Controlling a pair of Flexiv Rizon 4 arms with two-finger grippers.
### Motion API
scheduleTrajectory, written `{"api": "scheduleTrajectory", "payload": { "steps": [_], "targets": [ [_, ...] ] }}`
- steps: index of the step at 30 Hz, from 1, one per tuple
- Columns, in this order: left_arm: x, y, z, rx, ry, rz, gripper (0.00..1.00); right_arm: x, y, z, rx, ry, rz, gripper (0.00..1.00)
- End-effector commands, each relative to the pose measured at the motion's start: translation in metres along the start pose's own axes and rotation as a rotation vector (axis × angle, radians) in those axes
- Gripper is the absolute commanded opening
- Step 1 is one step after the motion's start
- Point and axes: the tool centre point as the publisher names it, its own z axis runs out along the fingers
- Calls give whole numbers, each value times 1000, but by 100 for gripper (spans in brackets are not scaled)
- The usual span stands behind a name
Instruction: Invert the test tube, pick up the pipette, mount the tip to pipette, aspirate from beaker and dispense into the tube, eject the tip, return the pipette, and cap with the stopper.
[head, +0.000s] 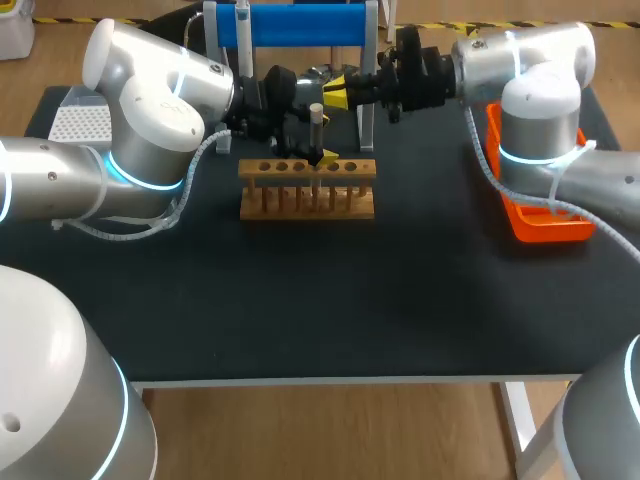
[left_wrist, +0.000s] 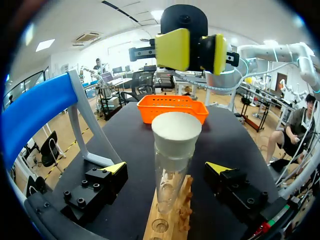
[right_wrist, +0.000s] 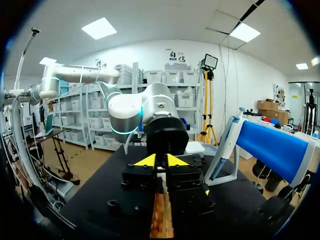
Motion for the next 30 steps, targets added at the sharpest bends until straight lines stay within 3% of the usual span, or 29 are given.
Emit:
{"api": "scheduleTrajectory", "payload": {
  "steps": [1, 9, 30],
  "targets": [
    [-1, 1, 1, 2, 3, 1, 100, -3, -3, 4, -56, 17, 2, 0],
    [-1, 1, 1, 2, 3, 1, 100, -2, -5, 12, -97, 41, 2, 0],
    [-1, 1, 1, 2, 3, 1, 100, -5, -13, 21, -82, 62, 5, 0]
  ]
}}
